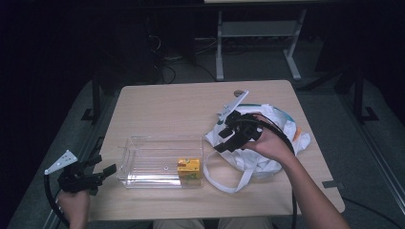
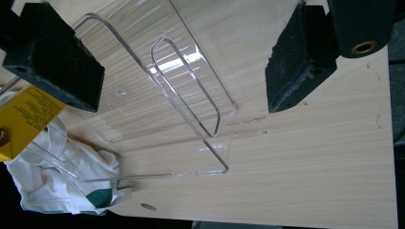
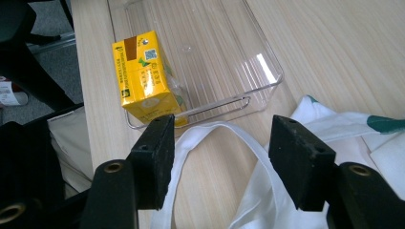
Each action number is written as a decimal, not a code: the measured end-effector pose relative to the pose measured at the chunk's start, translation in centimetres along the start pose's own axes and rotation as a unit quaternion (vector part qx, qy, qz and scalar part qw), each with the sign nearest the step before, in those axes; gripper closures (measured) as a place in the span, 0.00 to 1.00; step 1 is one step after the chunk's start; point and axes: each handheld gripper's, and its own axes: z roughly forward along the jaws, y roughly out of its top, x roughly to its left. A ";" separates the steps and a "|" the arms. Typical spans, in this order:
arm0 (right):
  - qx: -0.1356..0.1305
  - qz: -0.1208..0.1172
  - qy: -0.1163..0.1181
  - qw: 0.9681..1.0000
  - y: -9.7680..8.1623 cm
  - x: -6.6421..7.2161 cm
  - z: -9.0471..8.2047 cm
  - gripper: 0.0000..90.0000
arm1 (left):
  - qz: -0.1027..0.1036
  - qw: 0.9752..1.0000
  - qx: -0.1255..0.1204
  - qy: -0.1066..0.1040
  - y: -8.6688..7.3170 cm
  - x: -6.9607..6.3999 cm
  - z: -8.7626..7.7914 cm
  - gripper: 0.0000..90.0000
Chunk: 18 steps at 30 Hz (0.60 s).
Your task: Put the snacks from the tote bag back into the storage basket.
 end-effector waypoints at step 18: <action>-0.008 0.020 -0.011 1.000 -2.0 -0.6 -0.8 0.46 | -0.001 1.000 0.006 0.002 0.0 -0.1 0.0 0.14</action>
